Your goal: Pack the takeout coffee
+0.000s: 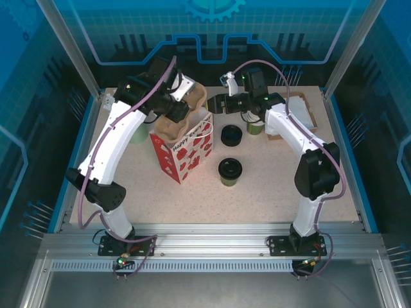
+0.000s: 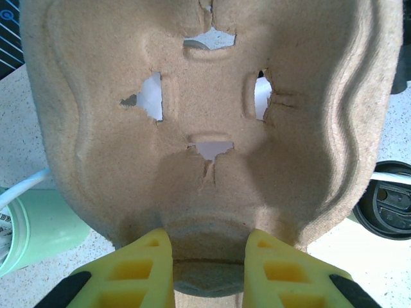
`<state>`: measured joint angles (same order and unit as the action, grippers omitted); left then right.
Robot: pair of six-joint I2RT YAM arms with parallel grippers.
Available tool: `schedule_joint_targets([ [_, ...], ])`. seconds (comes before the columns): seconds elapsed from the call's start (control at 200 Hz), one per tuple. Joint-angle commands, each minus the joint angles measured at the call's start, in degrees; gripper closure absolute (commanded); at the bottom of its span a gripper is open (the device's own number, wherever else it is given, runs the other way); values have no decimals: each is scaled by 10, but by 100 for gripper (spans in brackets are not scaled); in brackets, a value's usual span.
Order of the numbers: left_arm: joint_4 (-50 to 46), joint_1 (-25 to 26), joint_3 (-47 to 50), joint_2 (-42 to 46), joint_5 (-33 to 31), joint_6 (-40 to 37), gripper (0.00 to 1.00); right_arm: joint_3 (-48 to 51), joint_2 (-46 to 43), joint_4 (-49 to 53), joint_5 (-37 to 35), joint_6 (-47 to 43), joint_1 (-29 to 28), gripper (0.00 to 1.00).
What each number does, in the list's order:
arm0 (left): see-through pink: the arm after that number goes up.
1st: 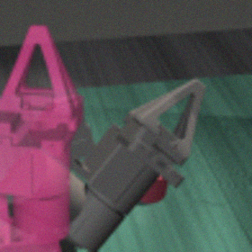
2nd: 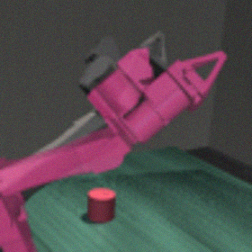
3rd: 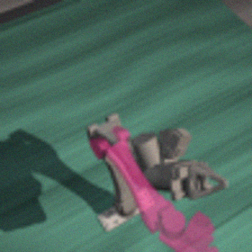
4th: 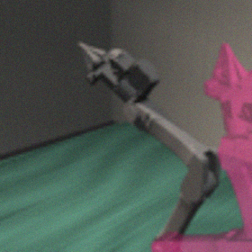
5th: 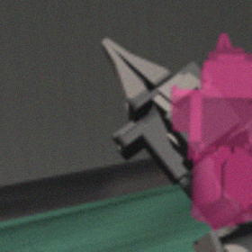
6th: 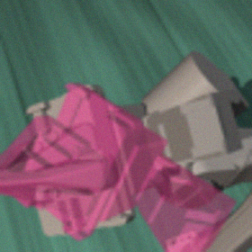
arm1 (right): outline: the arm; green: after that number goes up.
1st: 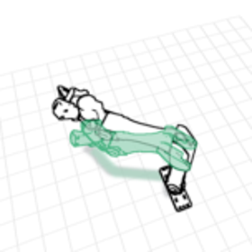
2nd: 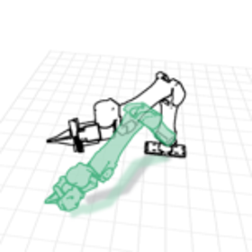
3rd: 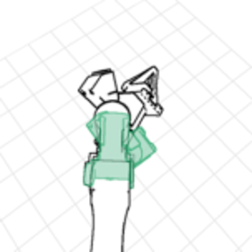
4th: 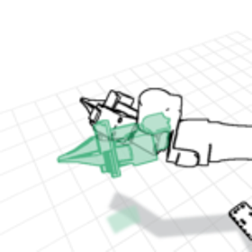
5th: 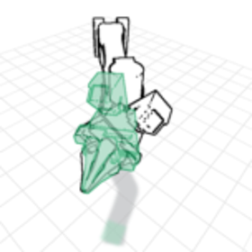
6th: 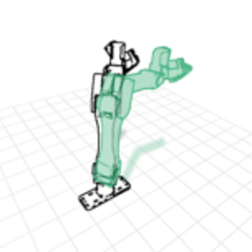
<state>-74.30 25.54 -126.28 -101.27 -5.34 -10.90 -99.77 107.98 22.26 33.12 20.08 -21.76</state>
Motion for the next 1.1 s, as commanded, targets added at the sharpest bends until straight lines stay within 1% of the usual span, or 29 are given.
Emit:
schedule_joint_targets([
  [0.0, 5, -6, -3, -2, 3, -8, 81, -23, 10, 6, 16, 1, -6, 40],
  [0.245, 5, -7, -1, -3, 3, -10, 81, -43, 28, 28, 6, -3, -10, 40],
  [0.385, 6, -7, -1, -7, -3, -12, 81, -49, 32, 37, -3, -5, -11, 43],
  [0.59, 17, -8, 0, -7, 7, -8, 82, -51, 28, 49, -22, -12, -12, 49],
  [0.845, 36, -8, 2, -12, 15, -3, 82, -56, 26, 54, -31, -10, -12, 53],
  [1.091, 58, -8, 29, -13, 17, -7, 83, -67, 30, 62, -38, -8, -11, 56],
])
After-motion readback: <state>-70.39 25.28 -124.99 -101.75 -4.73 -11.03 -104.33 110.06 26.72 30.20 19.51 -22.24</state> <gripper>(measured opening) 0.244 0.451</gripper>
